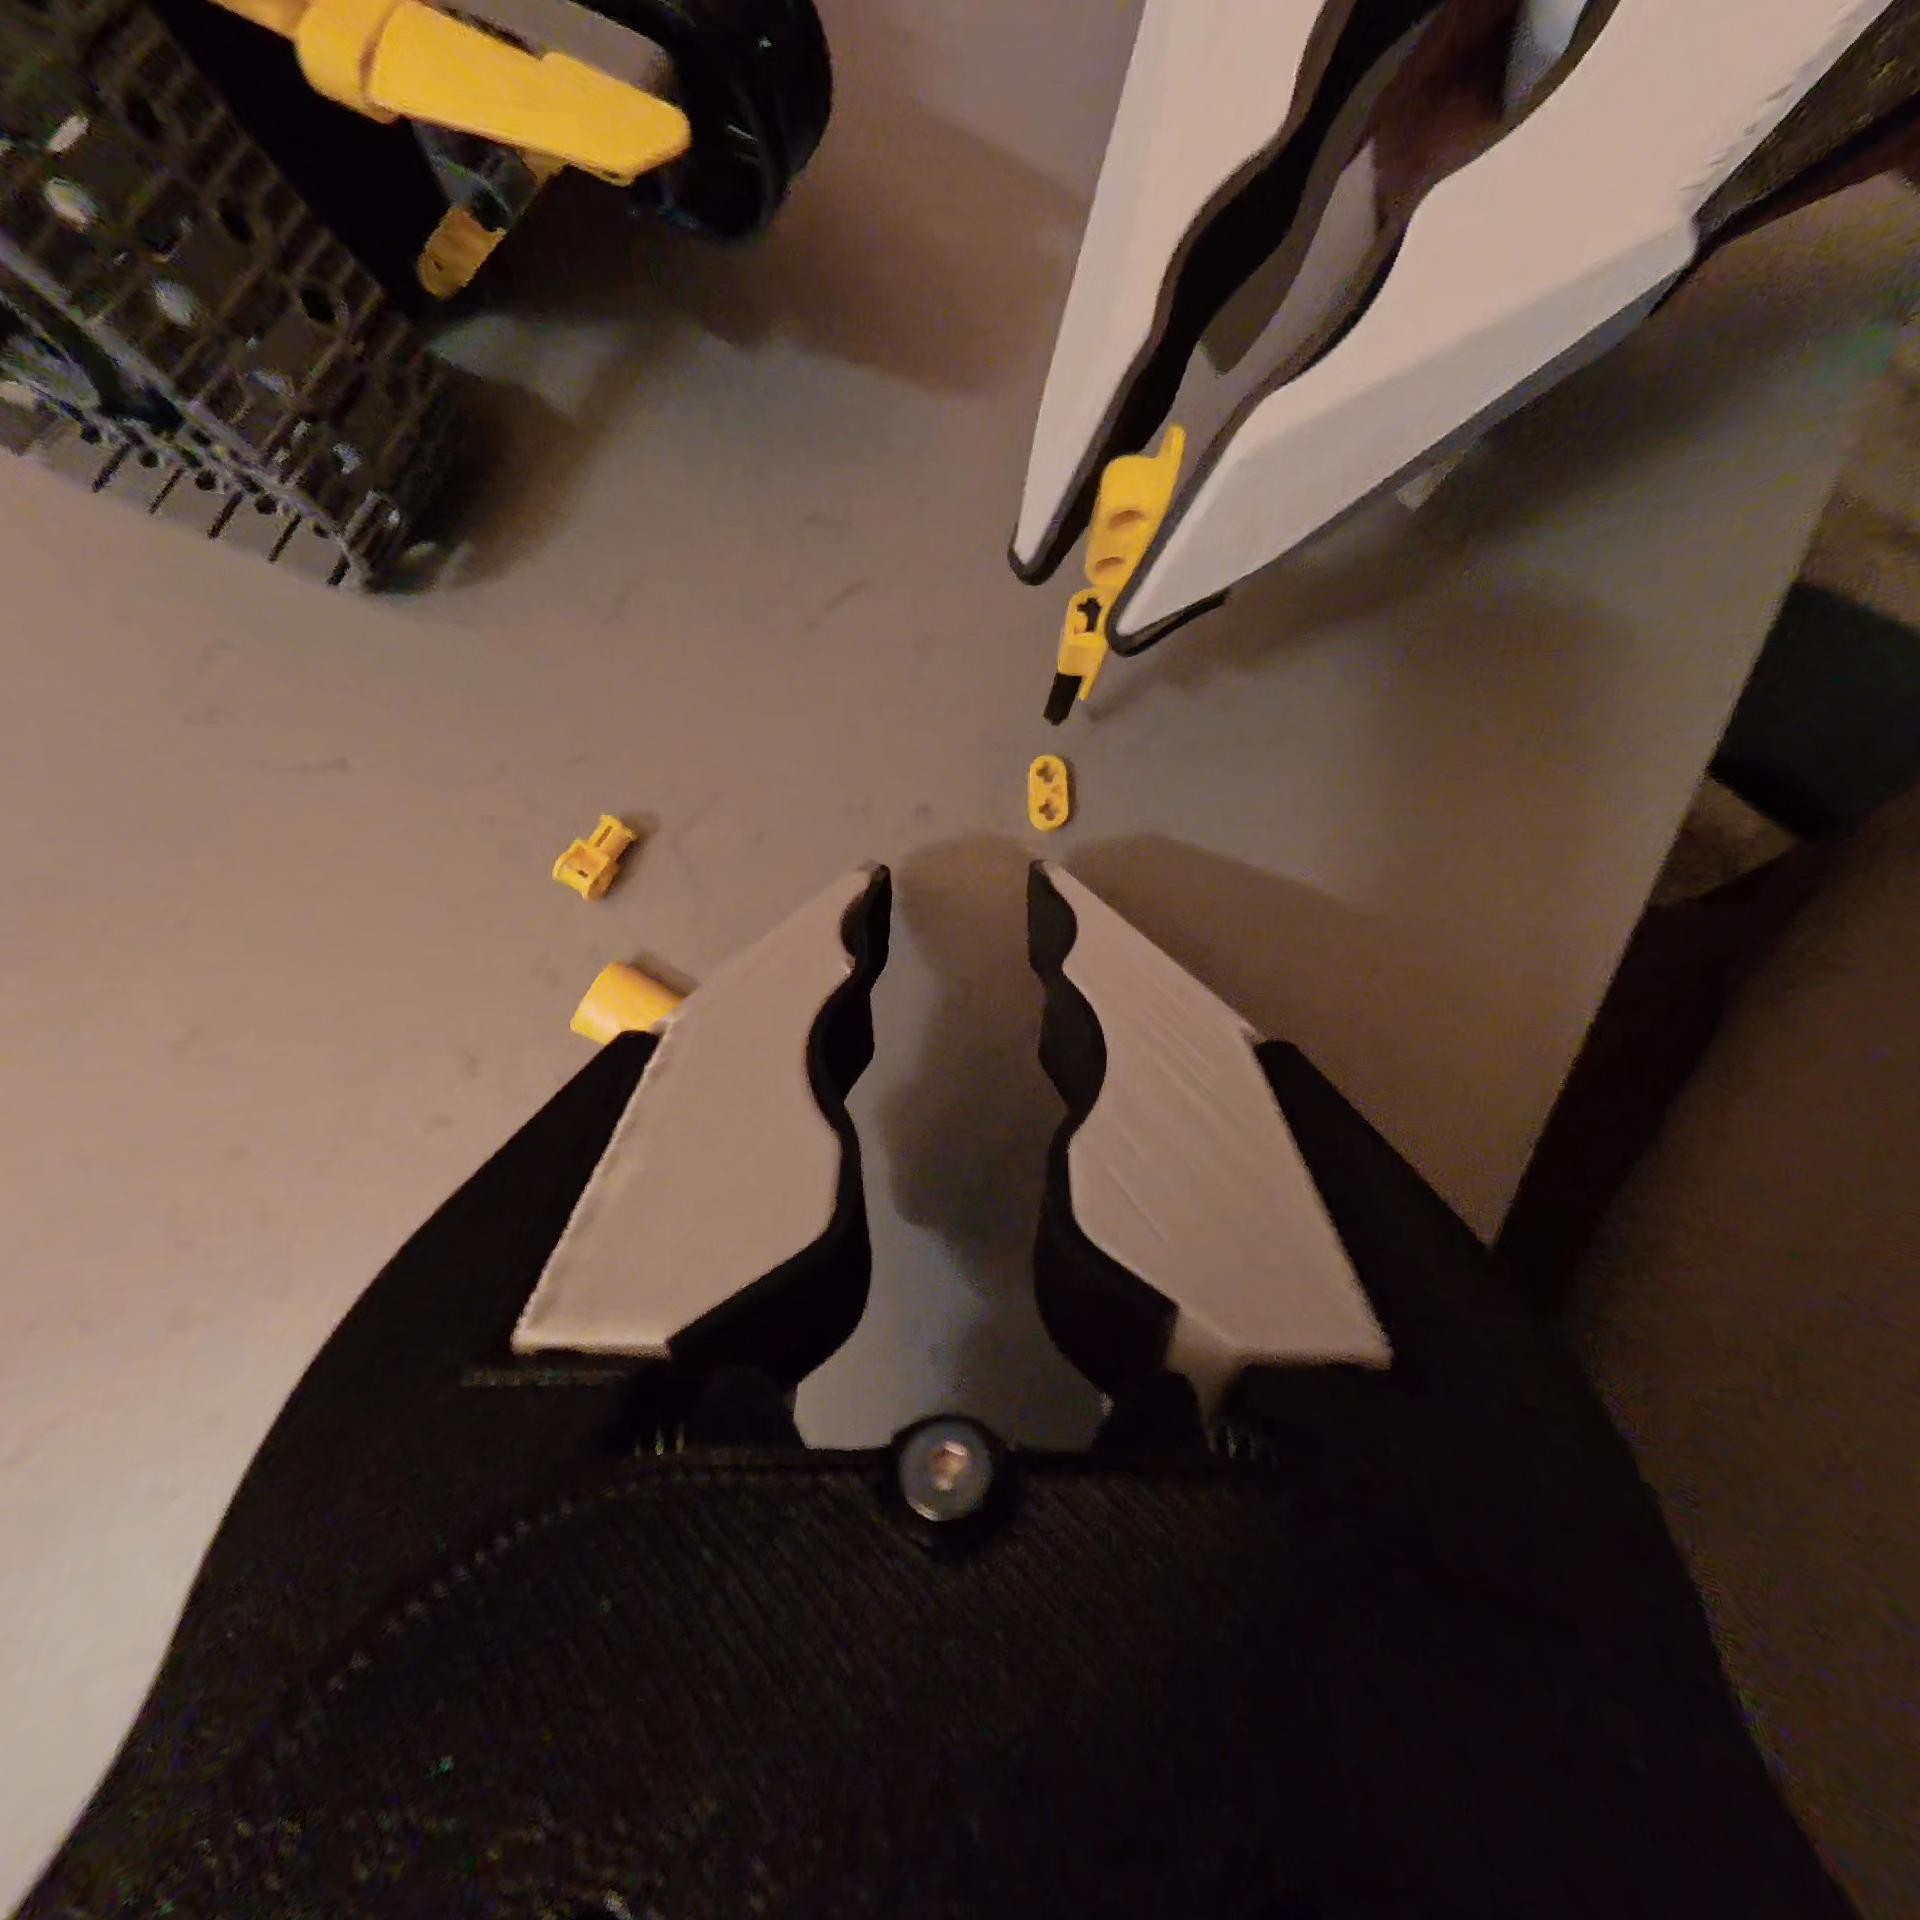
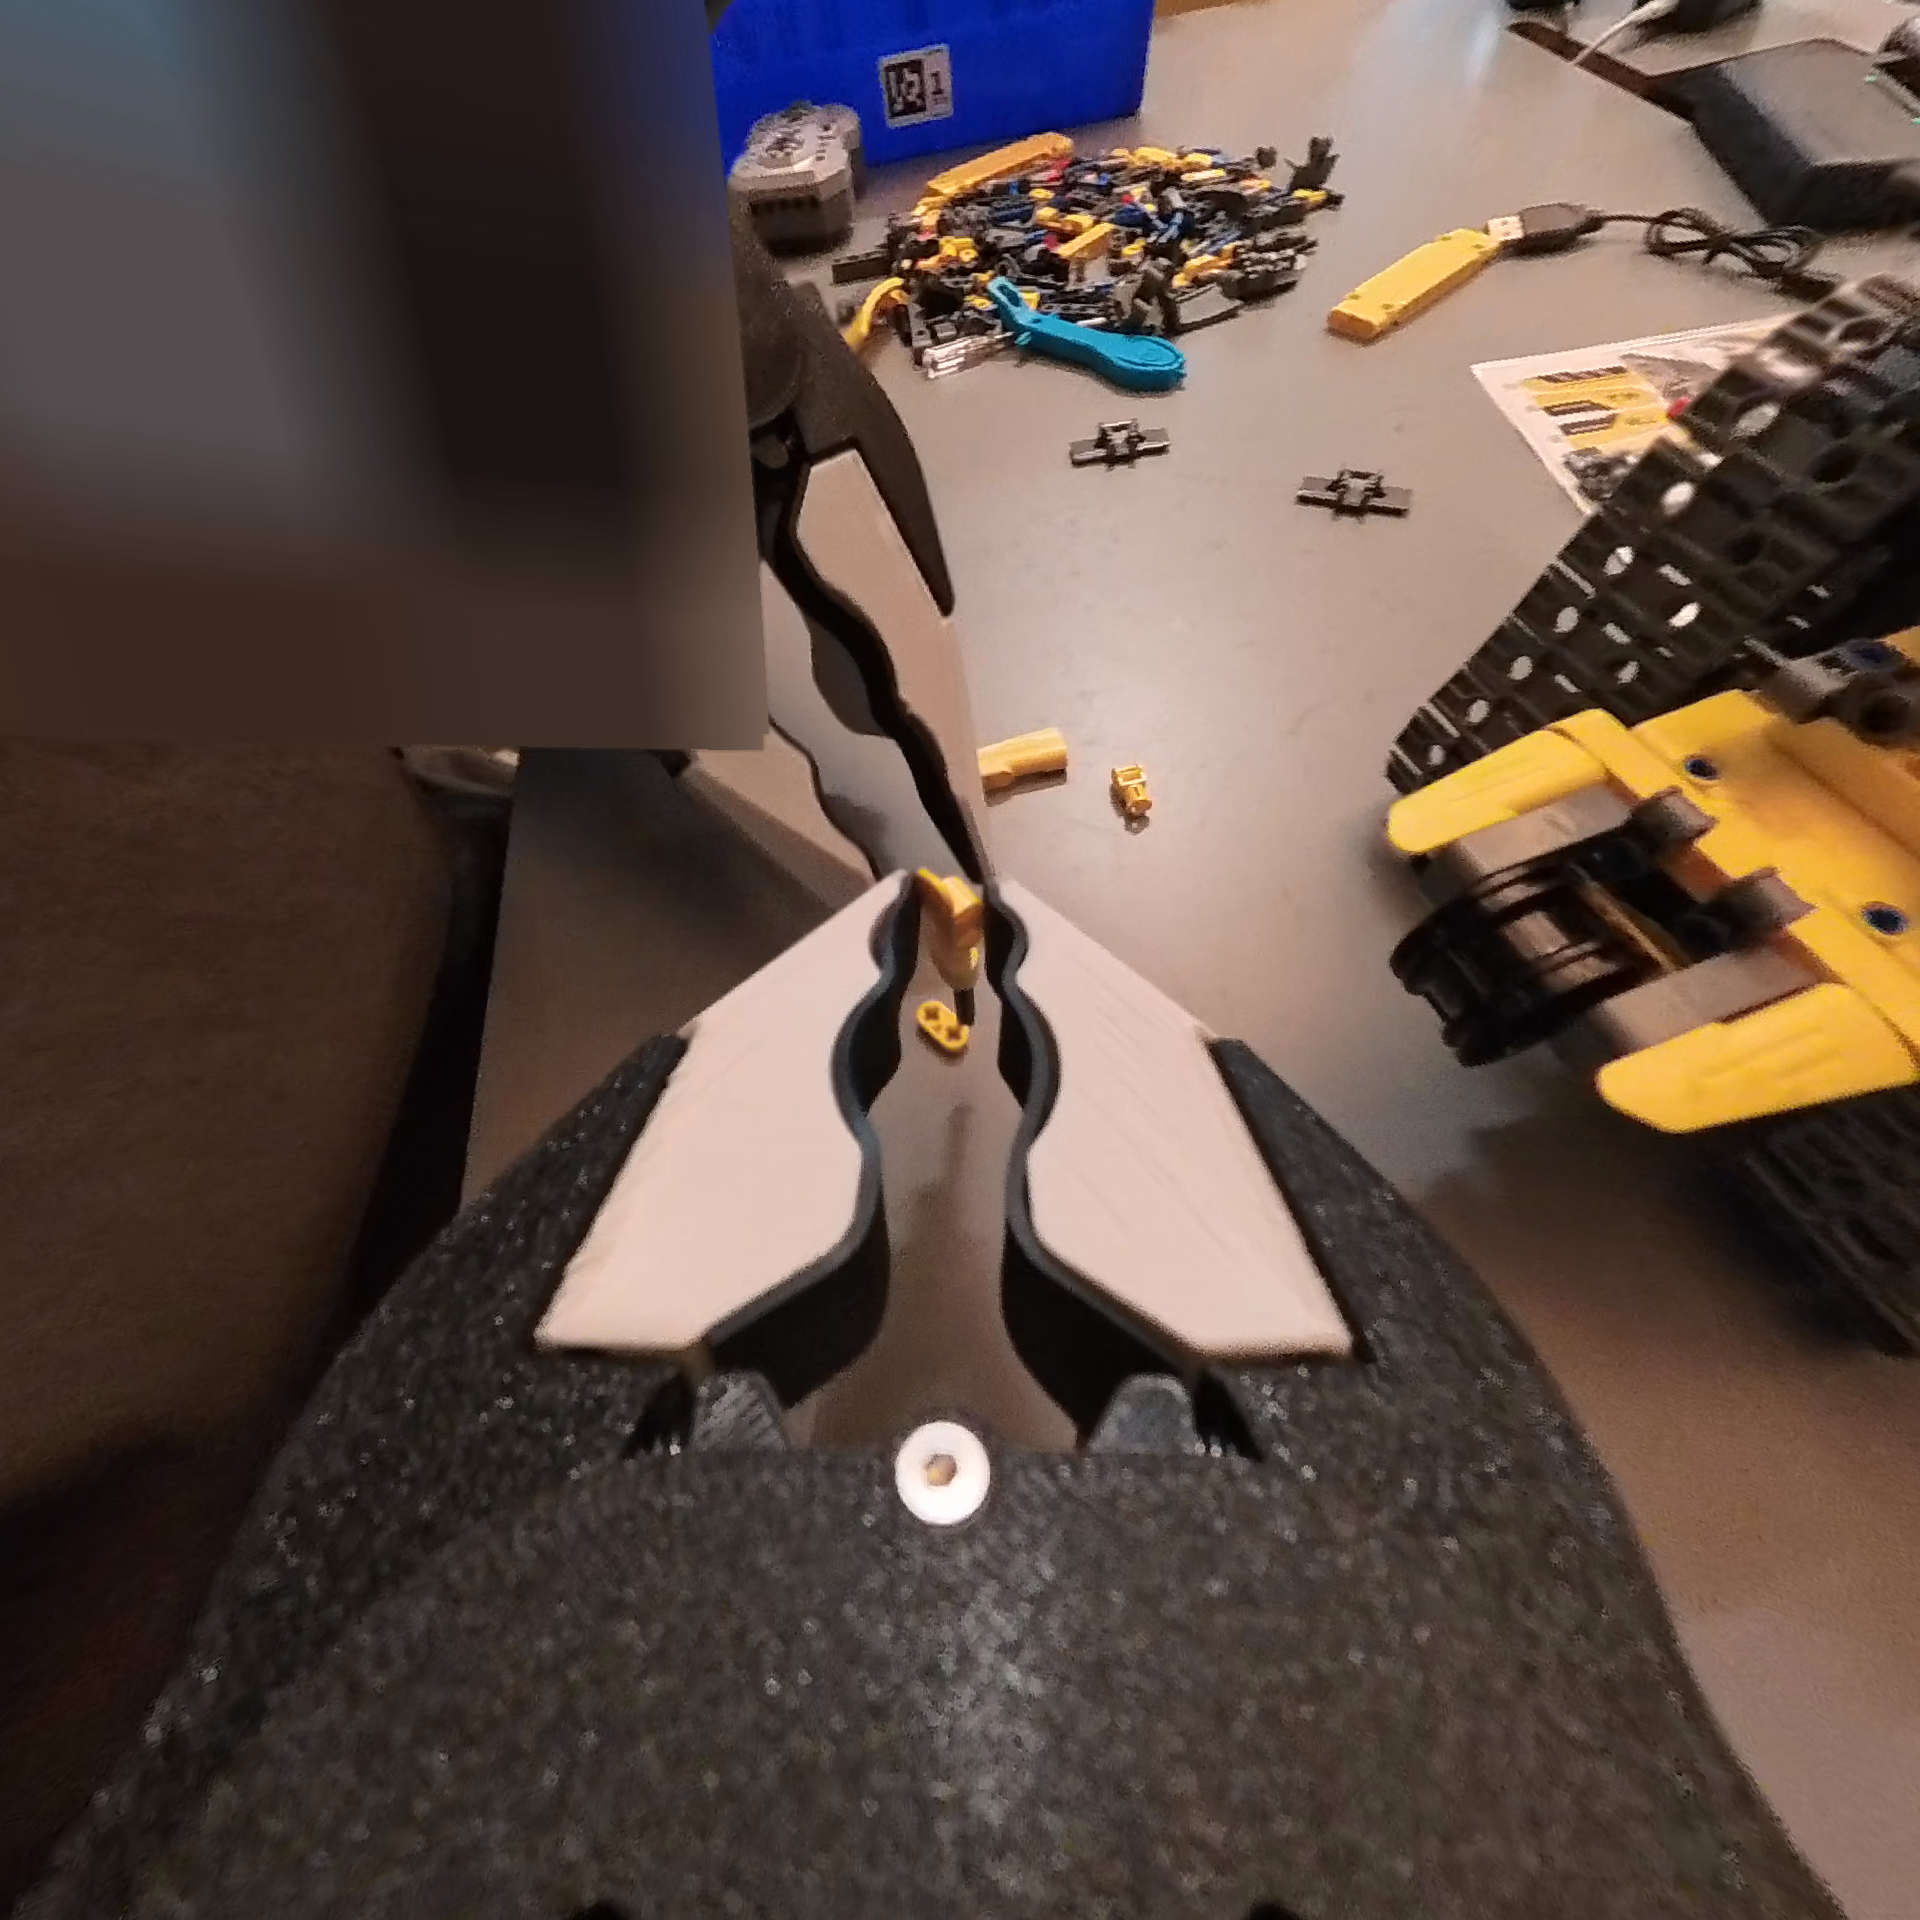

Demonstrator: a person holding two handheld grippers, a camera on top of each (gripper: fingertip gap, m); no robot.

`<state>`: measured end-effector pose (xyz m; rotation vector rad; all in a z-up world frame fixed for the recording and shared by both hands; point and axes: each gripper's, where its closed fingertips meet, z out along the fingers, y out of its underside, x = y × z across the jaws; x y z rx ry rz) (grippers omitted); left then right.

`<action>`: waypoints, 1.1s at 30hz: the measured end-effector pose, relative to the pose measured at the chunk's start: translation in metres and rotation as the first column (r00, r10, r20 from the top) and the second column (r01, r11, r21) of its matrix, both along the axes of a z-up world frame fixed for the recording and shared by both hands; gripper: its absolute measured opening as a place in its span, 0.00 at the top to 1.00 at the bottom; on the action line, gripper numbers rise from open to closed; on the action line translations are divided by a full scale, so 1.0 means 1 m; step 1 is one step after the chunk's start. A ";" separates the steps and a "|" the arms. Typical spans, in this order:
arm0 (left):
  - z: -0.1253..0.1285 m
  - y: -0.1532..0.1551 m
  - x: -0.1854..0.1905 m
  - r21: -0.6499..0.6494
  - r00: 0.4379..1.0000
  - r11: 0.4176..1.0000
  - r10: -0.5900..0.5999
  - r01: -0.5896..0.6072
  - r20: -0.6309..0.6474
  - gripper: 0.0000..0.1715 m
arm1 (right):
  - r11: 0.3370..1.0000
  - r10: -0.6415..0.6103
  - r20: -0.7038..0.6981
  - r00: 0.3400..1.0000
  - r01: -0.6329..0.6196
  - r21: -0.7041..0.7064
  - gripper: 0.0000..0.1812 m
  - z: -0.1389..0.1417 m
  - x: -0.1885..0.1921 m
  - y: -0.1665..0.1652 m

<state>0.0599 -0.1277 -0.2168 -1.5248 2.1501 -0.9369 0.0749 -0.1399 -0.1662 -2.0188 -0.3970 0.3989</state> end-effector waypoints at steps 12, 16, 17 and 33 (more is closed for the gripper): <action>0.010 -0.004 -0.009 -0.193 1.000 0.981 -0.007 0.008 0.008 0.93 | 0.972 0.215 0.071 0.974 -0.221 0.080 0.94 -0.001 -0.008 -0.005; 0.012 -0.013 -0.010 -0.311 0.999 0.950 -0.039 0.036 -0.002 0.91 | 0.961 0.267 0.082 0.960 -0.271 0.048 0.94 -0.009 -0.013 -0.006; 0.010 -0.014 -0.010 -0.322 0.999 0.946 -0.037 0.033 -0.004 0.92 | 0.960 0.272 0.088 0.958 -0.277 0.043 0.94 -0.010 -0.014 -0.005; -0.004 -0.009 -0.009 -0.306 0.998 0.952 -0.019 0.002 -0.052 0.96 | 0.984 0.179 0.036 0.983 -0.179 -0.012 0.94 -0.015 -0.007 0.002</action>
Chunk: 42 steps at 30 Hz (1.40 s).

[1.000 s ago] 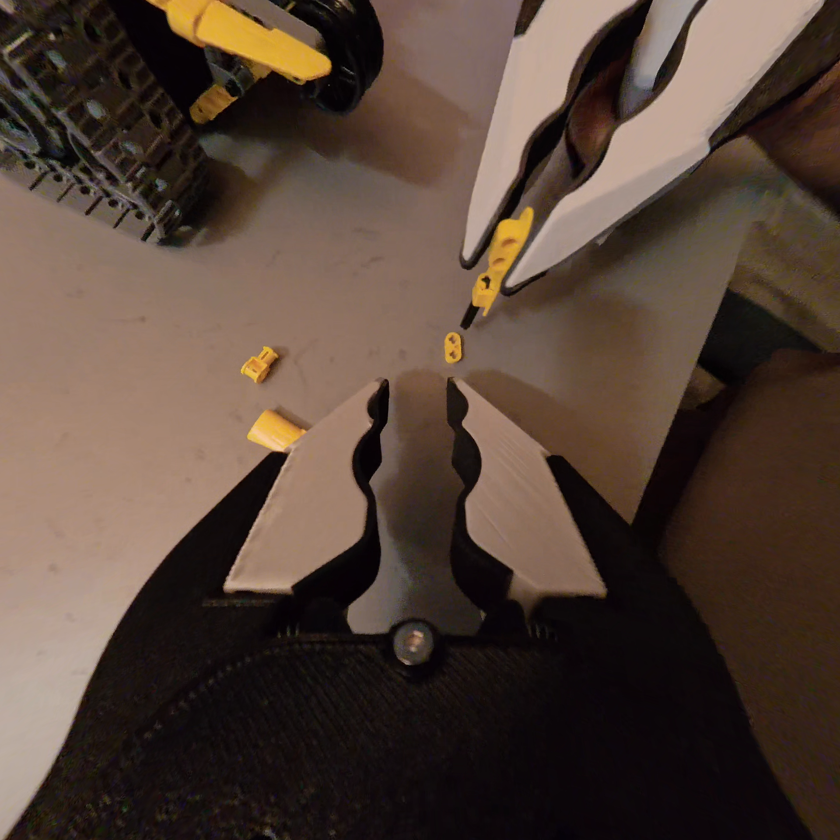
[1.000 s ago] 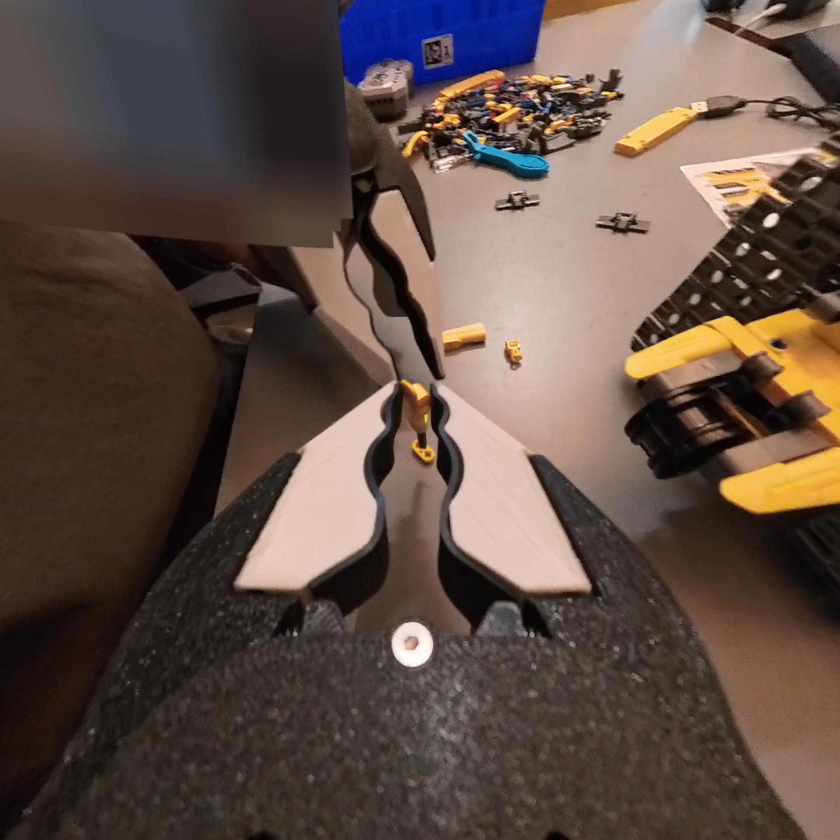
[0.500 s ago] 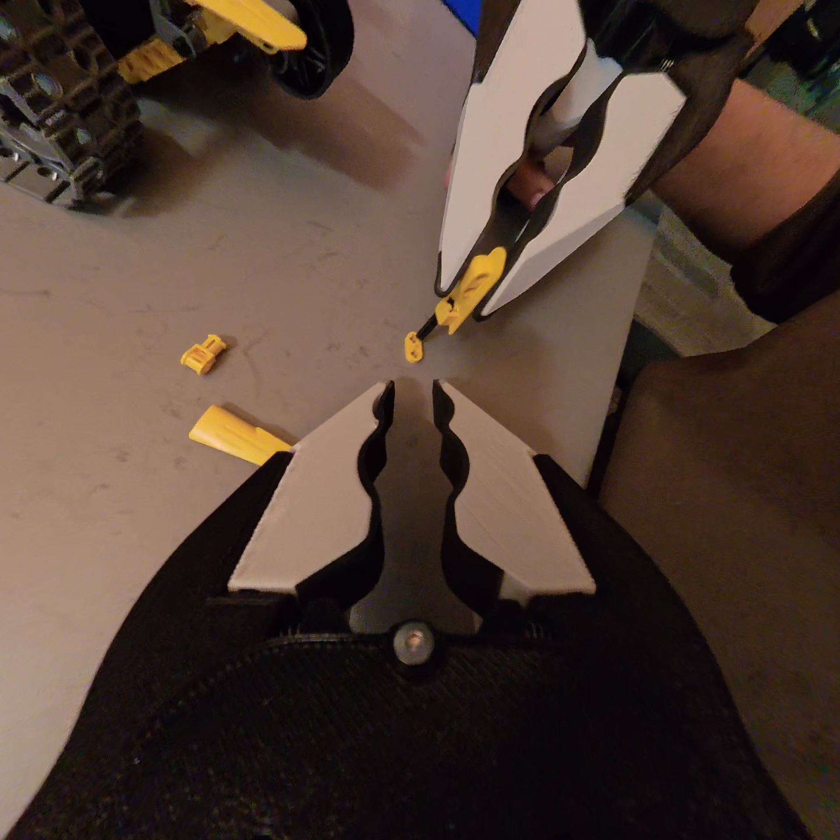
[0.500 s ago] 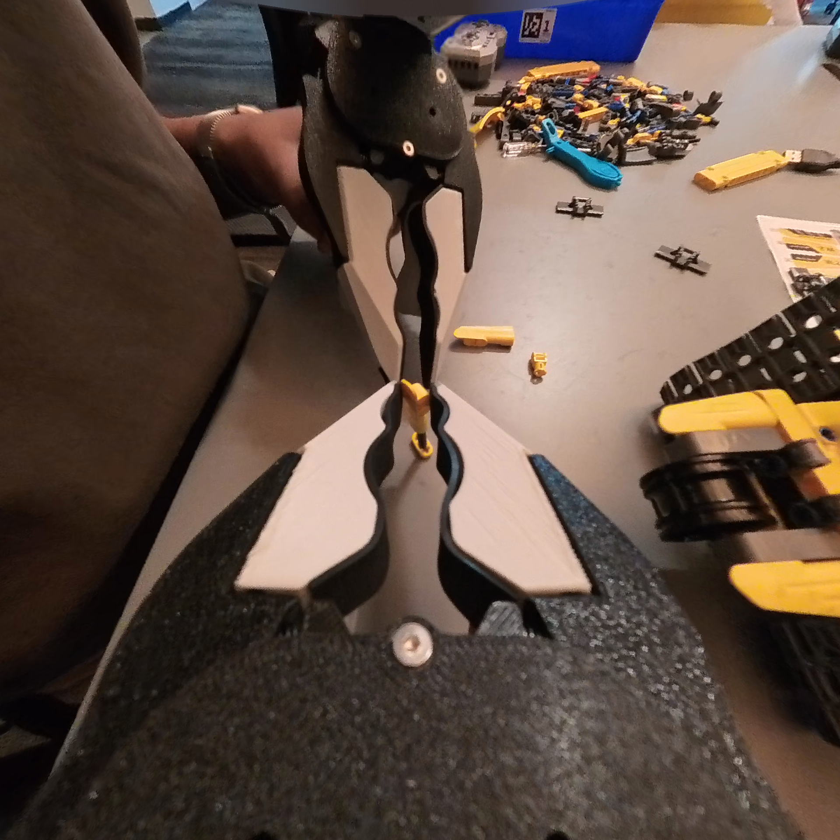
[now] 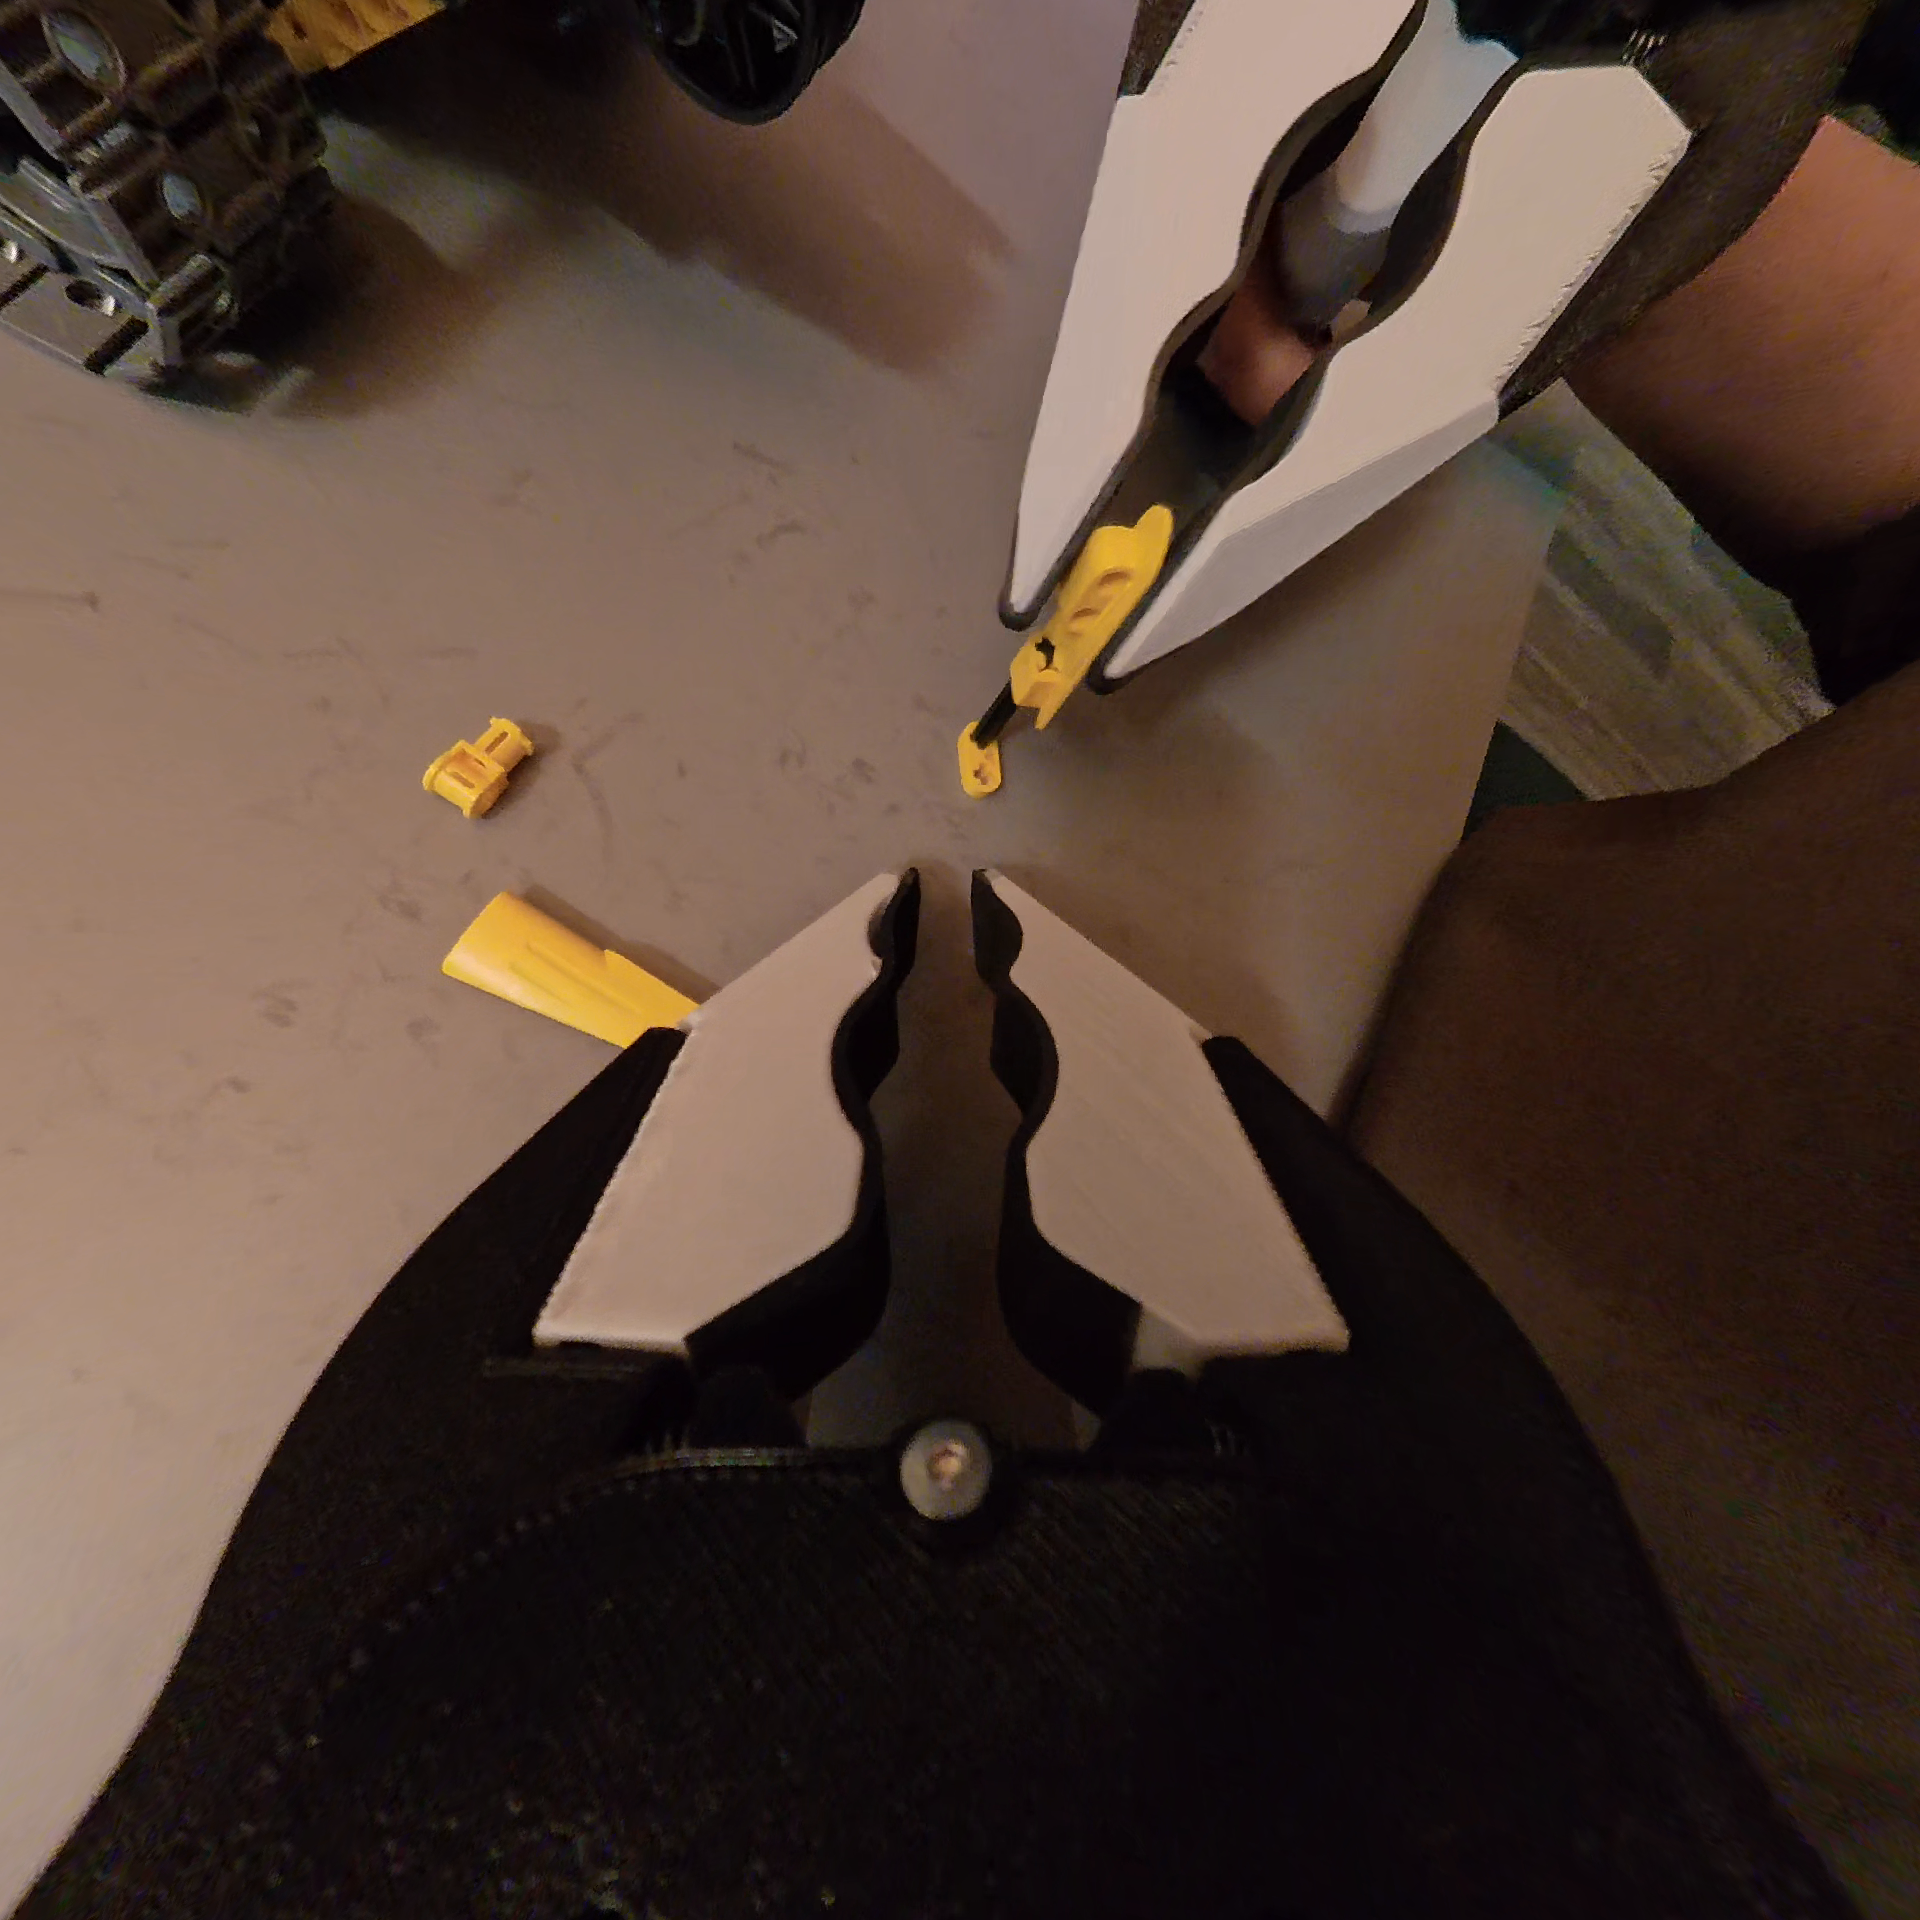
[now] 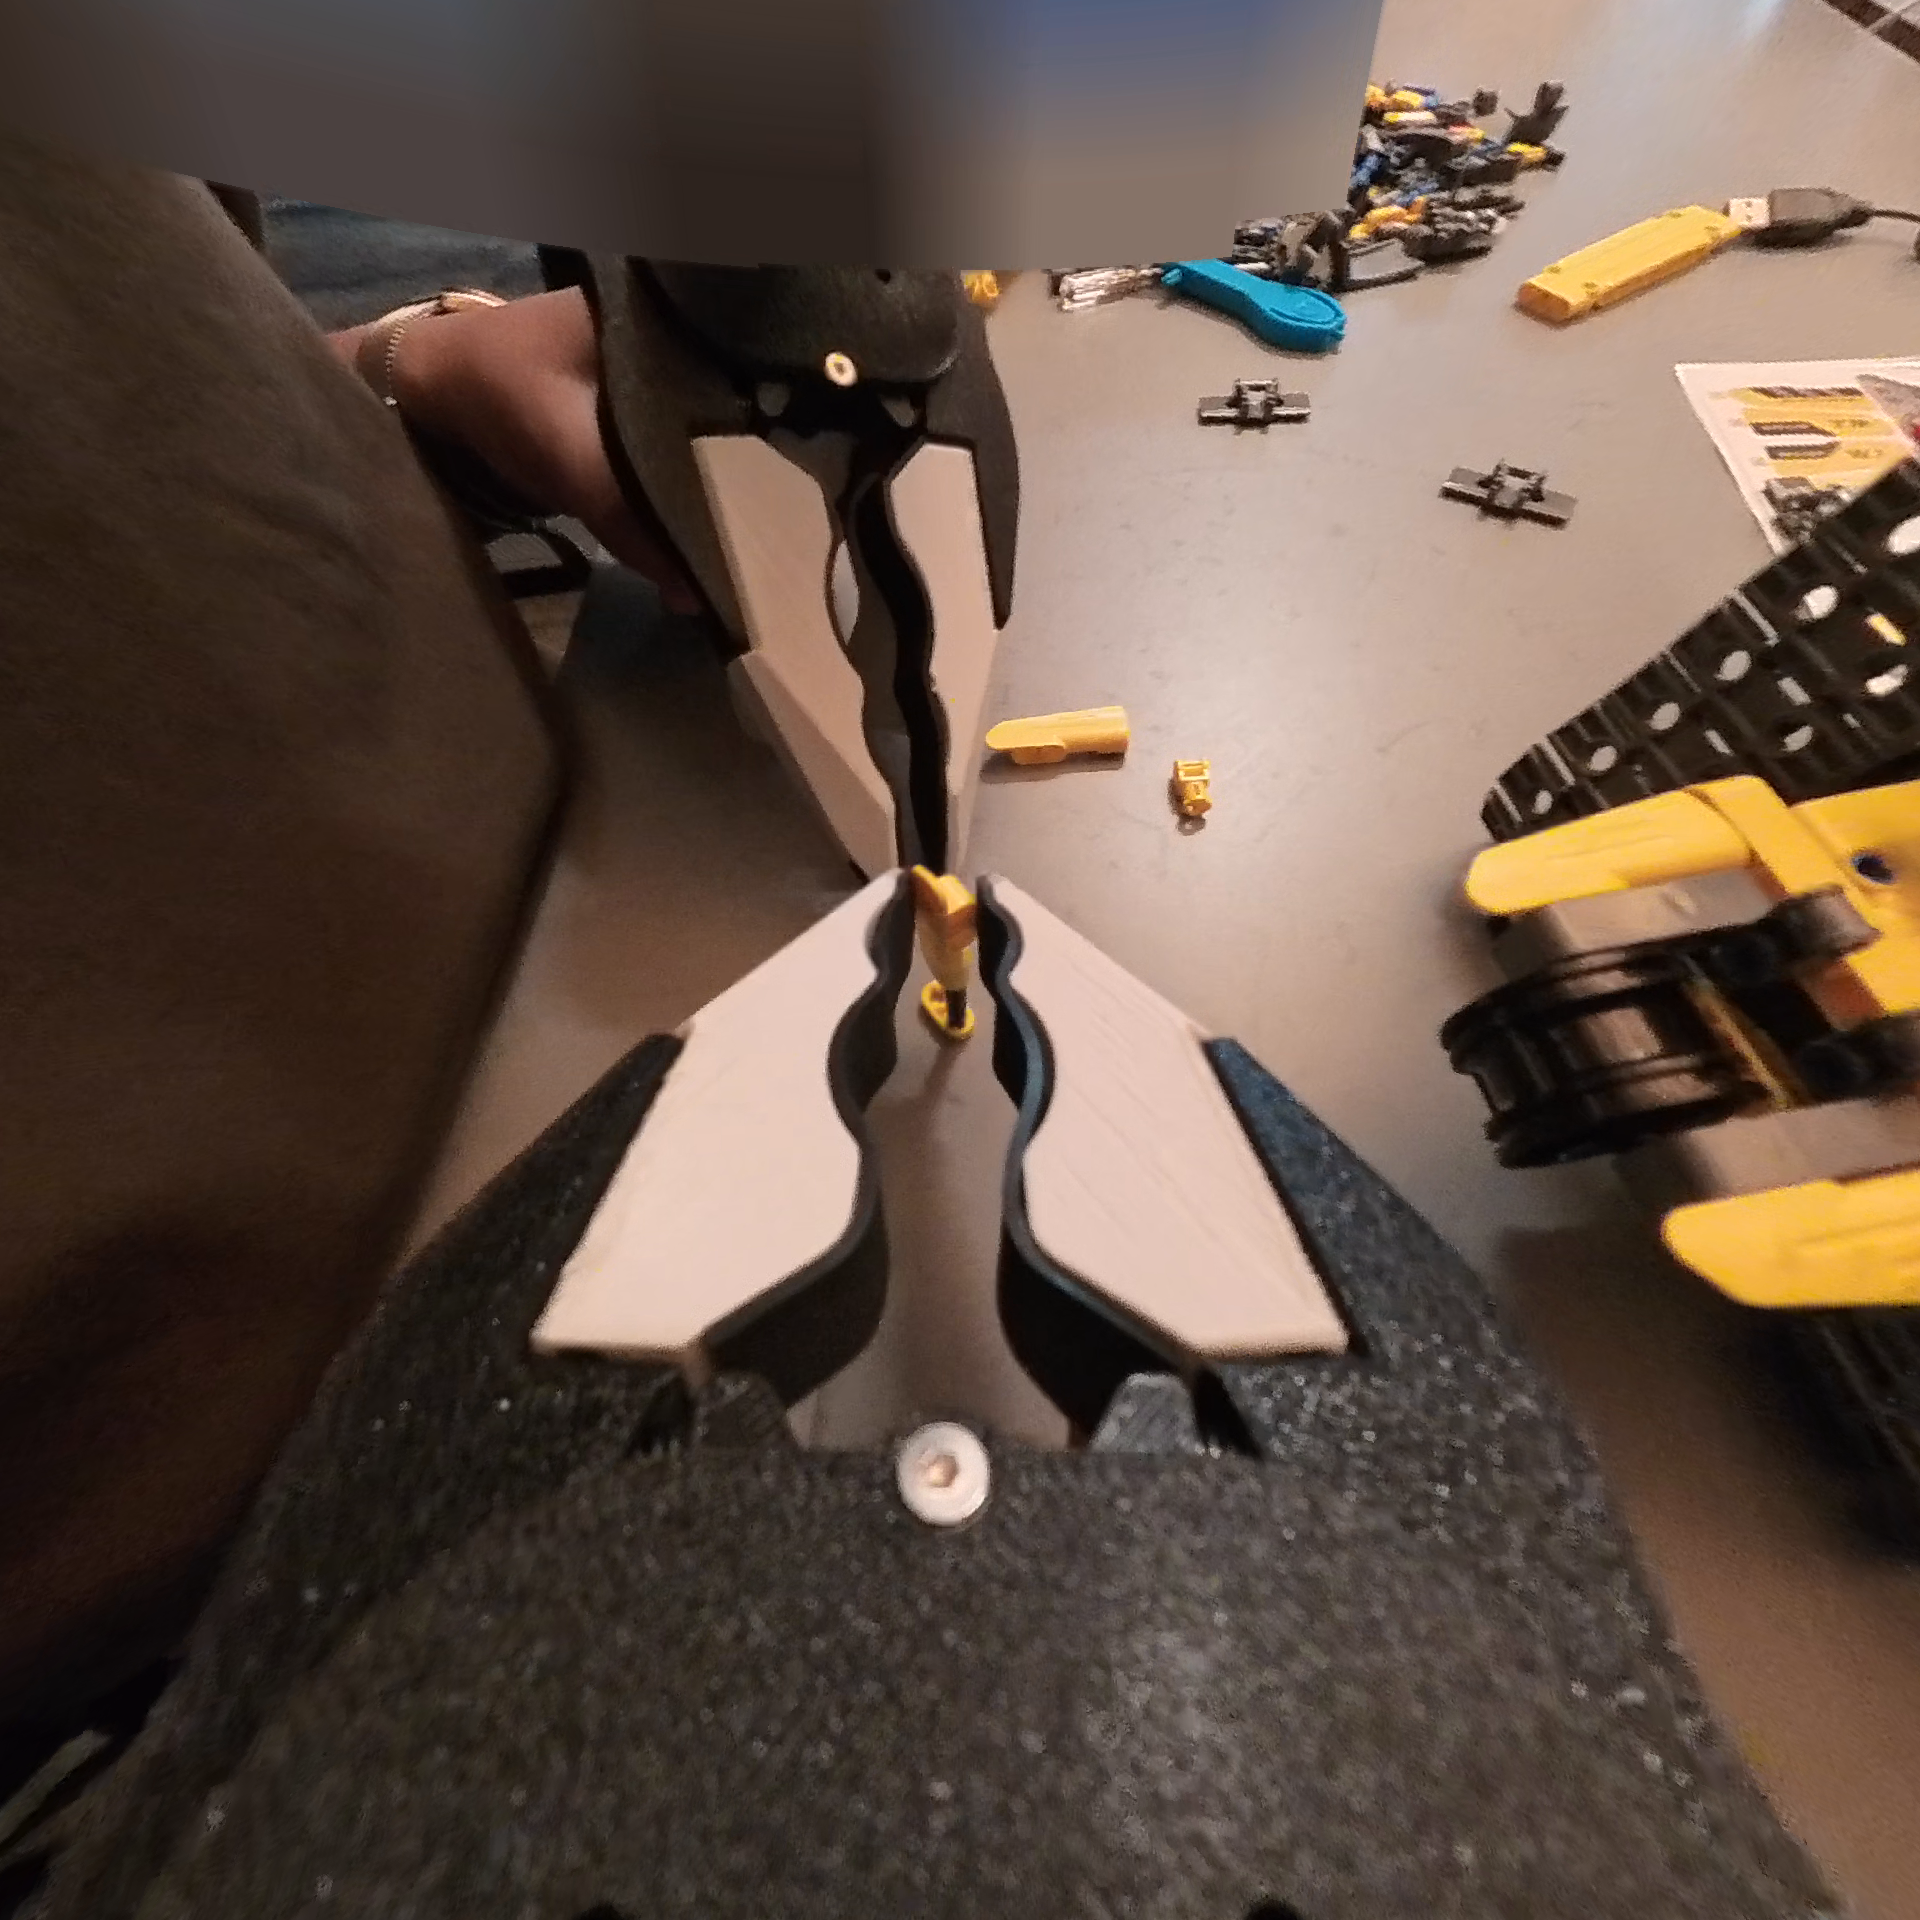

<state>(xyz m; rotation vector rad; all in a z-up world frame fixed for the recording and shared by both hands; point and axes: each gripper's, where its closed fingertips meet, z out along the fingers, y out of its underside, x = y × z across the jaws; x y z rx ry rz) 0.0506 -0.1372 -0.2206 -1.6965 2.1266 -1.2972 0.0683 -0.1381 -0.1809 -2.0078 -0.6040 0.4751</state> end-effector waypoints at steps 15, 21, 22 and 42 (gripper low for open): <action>0.000 0.002 0.001 -0.009 1.000 1.000 0.018 -0.018 0.001 1.00 | 0.990 -0.143 -0.023 0.989 0.142 -0.014 0.94 0.001 0.004 0.003; 0.000 0.004 0.002 -0.017 1.000 1.000 0.027 -0.027 -0.003 1.00 | 0.992 -0.125 -0.013 0.992 0.125 -0.007 0.94 0.002 0.004 0.003; 0.000 0.003 0.001 -0.016 1.000 1.000 0.025 -0.025 -0.005 1.00 | 0.993 -0.120 -0.009 0.993 0.120 -0.007 0.94 0.001 0.003 0.003; -0.001 0.001 0.001 -0.040 1.000 0.999 0.014 -0.015 -0.019 1.00 | 0.998 -0.069 0.035 0.997 0.069 -0.006 0.94 0.000 0.000 0.006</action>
